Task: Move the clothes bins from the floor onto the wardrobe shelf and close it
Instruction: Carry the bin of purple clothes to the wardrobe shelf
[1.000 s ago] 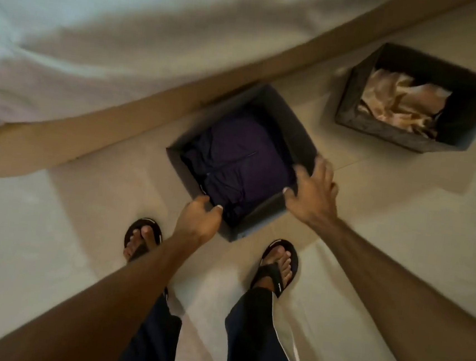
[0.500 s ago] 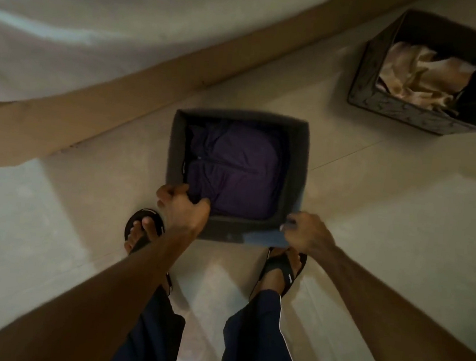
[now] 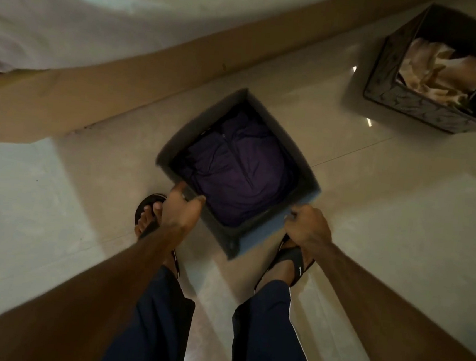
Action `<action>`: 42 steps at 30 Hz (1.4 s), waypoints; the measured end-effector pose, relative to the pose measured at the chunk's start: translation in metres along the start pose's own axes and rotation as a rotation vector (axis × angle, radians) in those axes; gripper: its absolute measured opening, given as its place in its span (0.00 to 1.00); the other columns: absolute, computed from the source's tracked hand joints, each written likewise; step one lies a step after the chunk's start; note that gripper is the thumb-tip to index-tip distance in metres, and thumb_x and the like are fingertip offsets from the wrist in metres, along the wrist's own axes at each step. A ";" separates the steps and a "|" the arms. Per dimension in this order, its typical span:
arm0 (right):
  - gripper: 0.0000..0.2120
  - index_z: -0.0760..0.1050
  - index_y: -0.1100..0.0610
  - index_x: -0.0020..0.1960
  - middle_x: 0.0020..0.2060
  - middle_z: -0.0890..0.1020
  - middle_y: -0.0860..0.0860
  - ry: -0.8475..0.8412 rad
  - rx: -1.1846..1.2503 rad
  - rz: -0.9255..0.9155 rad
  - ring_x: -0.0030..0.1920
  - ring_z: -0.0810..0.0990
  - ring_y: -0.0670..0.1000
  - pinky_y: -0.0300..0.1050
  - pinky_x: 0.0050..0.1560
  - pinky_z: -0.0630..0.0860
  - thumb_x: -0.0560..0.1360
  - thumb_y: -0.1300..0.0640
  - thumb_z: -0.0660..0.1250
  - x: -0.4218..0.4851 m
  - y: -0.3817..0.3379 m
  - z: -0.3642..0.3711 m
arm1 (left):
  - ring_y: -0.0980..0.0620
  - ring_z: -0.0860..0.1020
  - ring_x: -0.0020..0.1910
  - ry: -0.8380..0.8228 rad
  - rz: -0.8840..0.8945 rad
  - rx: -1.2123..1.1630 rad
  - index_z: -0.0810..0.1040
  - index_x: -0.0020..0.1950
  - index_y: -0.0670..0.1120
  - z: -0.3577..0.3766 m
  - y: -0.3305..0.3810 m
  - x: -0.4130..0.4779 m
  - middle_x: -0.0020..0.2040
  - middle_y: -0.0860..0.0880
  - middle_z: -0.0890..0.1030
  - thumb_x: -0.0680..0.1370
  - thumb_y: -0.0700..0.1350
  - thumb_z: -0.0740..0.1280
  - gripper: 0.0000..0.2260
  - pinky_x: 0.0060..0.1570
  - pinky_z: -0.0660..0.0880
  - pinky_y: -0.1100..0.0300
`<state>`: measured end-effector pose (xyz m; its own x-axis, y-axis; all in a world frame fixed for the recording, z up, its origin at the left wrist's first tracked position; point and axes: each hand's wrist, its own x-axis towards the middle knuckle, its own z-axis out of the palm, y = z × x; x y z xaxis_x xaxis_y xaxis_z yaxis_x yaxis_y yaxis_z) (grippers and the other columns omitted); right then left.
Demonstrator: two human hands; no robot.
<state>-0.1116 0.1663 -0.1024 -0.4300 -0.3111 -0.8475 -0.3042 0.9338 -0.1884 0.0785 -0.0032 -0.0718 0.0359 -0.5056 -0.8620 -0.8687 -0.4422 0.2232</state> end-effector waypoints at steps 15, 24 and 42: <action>0.14 0.72 0.61 0.58 0.57 0.72 0.61 0.134 -0.099 -0.165 0.53 0.76 0.64 0.52 0.50 0.76 0.73 0.62 0.60 0.064 -0.034 -0.024 | 0.43 0.63 0.74 -0.158 0.027 0.129 0.57 0.77 0.41 0.001 0.009 0.051 0.77 0.43 0.61 0.76 0.48 0.70 0.35 0.69 0.61 0.60; 0.12 0.74 0.61 0.53 0.41 0.75 0.59 0.367 -0.065 -0.277 0.41 0.77 0.60 0.47 0.38 0.72 0.73 0.68 0.58 -0.014 0.006 -0.060 | 0.46 0.66 0.73 -0.068 0.312 0.157 0.62 0.76 0.41 -0.025 0.044 -0.020 0.75 0.43 0.67 0.76 0.53 0.69 0.33 0.69 0.63 0.57; 0.25 0.65 0.57 0.73 0.67 0.75 0.57 0.684 0.280 -0.087 0.62 0.77 0.58 0.52 0.62 0.76 0.77 0.68 0.58 -0.491 0.026 -0.270 | 0.46 0.77 0.62 -0.039 0.779 0.578 0.60 0.77 0.50 -0.178 0.196 -0.489 0.70 0.44 0.74 0.73 0.34 0.64 0.34 0.53 0.76 0.57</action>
<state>-0.1379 0.2959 0.4429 -0.8753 -0.3413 -0.3426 -0.1726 0.8823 -0.4379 -0.0214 0.0253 0.4743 -0.6596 -0.4735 -0.5837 -0.7511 0.4436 0.4889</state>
